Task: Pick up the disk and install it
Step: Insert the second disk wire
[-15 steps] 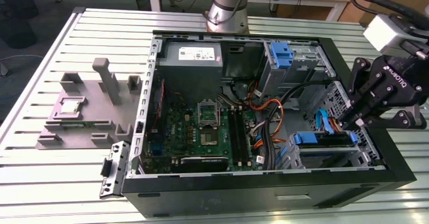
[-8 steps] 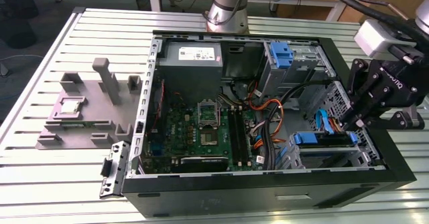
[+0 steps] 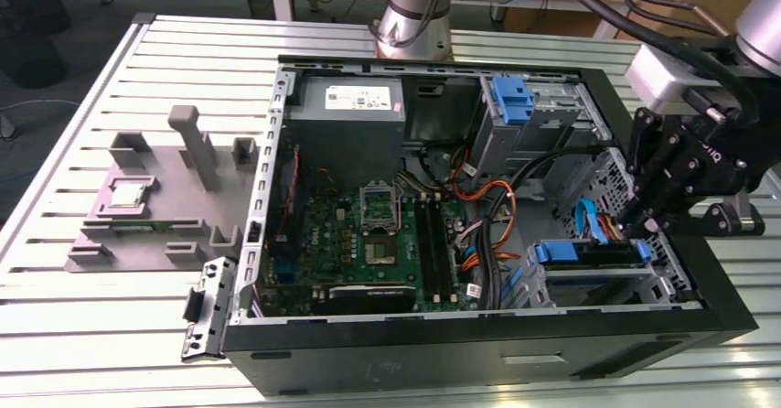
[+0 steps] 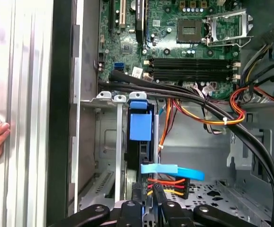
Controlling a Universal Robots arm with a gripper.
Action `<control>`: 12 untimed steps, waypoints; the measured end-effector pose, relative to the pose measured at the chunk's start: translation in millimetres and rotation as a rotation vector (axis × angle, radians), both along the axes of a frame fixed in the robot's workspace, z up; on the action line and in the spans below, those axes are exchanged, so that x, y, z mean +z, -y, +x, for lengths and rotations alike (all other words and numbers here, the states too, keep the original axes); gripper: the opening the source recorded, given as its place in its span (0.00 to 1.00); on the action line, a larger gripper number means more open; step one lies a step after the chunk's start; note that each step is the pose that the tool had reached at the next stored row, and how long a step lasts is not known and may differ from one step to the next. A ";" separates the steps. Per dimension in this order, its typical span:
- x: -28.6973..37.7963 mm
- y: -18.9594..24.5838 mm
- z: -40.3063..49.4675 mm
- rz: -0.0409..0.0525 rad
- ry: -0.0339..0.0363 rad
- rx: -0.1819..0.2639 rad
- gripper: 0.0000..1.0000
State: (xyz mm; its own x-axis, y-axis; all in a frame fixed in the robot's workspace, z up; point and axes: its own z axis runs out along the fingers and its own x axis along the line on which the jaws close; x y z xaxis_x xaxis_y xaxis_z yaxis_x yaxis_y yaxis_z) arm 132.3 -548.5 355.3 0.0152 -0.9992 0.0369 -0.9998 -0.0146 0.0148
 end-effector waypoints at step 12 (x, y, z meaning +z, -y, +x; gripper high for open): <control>10.9 0.0 -4.2 -0.0001 0.0064 0.000 0.24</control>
